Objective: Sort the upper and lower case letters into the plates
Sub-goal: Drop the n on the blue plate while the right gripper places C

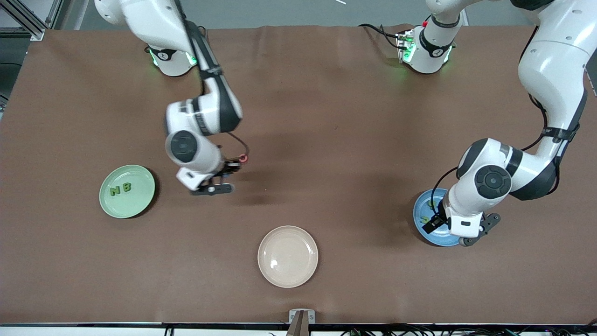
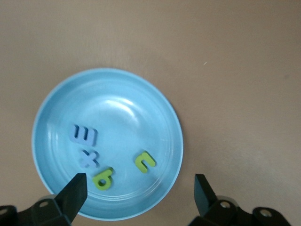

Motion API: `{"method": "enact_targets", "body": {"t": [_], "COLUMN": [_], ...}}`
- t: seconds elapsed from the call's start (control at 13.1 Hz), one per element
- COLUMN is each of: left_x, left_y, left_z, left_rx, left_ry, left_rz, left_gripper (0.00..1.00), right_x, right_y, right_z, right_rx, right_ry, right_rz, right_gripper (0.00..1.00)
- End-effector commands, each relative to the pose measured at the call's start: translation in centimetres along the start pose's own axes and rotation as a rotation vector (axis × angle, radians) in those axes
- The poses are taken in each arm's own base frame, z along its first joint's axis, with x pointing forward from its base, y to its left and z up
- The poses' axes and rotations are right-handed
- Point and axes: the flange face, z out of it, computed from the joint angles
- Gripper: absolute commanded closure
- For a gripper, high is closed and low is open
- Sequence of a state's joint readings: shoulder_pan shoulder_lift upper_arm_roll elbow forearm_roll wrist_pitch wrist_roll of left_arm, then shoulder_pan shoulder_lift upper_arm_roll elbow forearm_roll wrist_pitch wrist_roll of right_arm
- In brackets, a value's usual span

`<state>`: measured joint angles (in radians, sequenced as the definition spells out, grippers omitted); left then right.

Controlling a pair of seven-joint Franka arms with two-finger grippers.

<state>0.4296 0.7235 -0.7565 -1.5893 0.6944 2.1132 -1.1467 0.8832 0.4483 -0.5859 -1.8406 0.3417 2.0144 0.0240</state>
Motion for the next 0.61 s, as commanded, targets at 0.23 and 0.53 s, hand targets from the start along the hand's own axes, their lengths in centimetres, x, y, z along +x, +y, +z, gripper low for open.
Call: {"method": "enact_targets", "body": {"t": [0.23,0.53], "left_x": [-0.7,-1.3], "left_y": [-1.0,-2.2], "left_z": [-11.1,-17.6], "left_rx": [0.089,0.138], "left_ry": [0.125,0.076], "left_rz": [0.275,0.441], "left_gripper": [0.00,0.00], "right_x": [-0.7,-1.2], "right_y": [19.3,26.6], "right_z": [-2.9,0.0], "right_rx": [0.018,0.008], "right_ry": [-0.016,-0.024], "right_rz": [-0.166,-0.209], "right_gripper": [0.89,0.88]}}
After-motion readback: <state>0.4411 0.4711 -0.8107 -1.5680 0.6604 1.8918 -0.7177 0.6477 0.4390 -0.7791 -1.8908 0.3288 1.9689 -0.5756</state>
